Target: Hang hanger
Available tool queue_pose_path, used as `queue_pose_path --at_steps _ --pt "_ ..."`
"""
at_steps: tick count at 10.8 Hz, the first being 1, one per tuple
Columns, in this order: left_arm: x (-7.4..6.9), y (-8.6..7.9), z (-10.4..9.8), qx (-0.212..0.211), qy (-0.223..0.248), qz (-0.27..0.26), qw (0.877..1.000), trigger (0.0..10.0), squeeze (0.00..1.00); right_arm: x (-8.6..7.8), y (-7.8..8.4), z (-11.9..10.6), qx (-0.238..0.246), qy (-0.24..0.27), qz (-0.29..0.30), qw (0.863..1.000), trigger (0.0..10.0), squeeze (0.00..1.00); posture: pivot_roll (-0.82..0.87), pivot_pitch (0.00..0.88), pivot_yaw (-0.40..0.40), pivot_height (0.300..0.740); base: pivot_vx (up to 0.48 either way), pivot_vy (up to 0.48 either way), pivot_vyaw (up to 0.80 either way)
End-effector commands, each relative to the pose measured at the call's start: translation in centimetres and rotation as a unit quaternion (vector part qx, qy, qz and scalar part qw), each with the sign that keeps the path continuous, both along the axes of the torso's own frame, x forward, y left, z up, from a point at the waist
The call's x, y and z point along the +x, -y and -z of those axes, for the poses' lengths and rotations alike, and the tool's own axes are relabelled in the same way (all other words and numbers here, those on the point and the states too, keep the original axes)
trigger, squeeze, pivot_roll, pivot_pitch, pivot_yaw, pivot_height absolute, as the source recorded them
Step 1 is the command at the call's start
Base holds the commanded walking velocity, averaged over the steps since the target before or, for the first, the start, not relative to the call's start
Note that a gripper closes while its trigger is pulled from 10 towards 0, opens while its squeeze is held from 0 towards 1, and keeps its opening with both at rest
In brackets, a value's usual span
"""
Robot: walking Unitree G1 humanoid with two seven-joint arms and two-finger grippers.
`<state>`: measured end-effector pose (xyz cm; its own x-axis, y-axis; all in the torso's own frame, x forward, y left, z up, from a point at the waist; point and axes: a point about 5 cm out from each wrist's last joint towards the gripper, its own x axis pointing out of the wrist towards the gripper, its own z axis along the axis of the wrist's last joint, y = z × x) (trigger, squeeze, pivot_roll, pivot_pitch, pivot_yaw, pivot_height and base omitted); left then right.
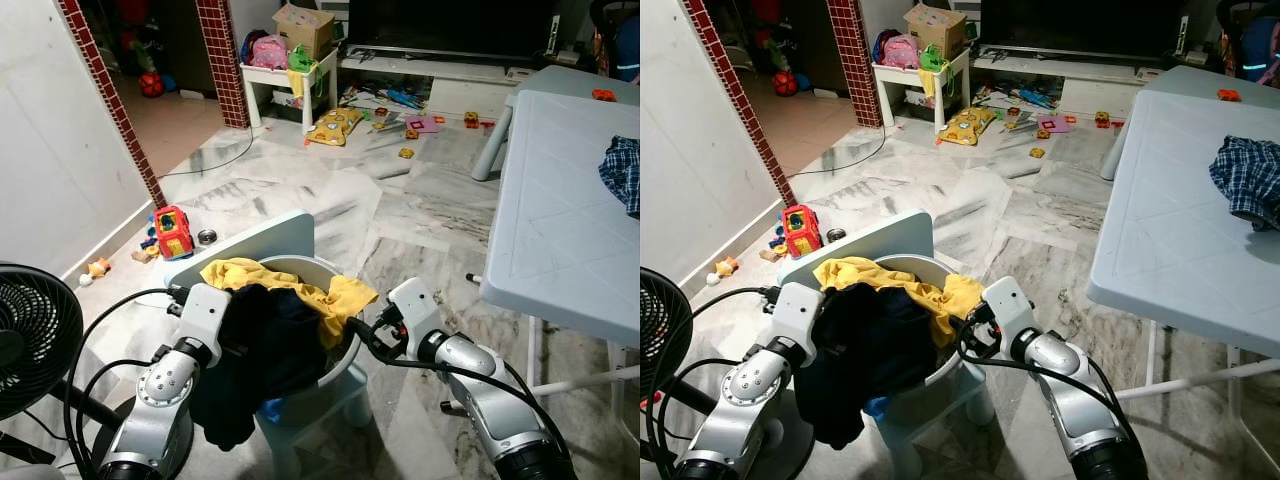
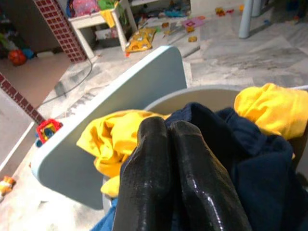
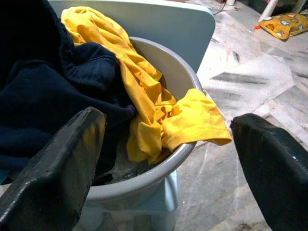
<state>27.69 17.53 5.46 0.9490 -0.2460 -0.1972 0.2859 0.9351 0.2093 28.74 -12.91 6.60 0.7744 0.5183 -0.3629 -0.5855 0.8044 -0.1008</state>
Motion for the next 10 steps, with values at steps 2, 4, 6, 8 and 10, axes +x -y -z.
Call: queue_pose_path --at_steps 2,4,6,8,10 --pt "-0.6 -0.3 0.9 0.018 -0.028 -0.001 0.999 0.0 0.00 0.3 0.2 -0.1 -0.004 0.002 0.000 1.000 10.0 0.00 -0.15 0.000 0.028 0.740 0.000 0.000 0.00" --pt "-1.0 -0.3 1.2 0.024 -0.031 0.004 0.999 0.0 0.00 0.3 0.3 -0.1 -0.007 0.003 -0.001 1.000 10.0 0.00 -0.15 0.000 0.024 0.740 0.000 0.000 0.00" --pt "-1.3 -0.3 1.6 0.037 -0.045 0.009 0.998 2.0 0.00 0.4 0.2 -0.2 -0.008 0.004 -0.004 1.000 10.0 0.00 -0.15 0.000 0.020 0.740 0.000 0.000 0.00" --pt "-1.9 -0.4 2.5 0.041 -0.078 0.009 0.996 10.0 0.04 0.4 0.1 -0.2 -0.007 0.003 -0.007 1.000 10.0 0.00 -0.15 0.000 0.020 0.740 0.000 0.000 0.00" --pt "-2.1 -0.6 2.4 0.054 -0.071 0.007 0.996 10.0 1.00 0.3 0.2 -0.2 -0.008 0.003 -0.007 1.000 10.0 0.00 -0.16 0.000 0.022 0.740 0.000 0.000 0.00"
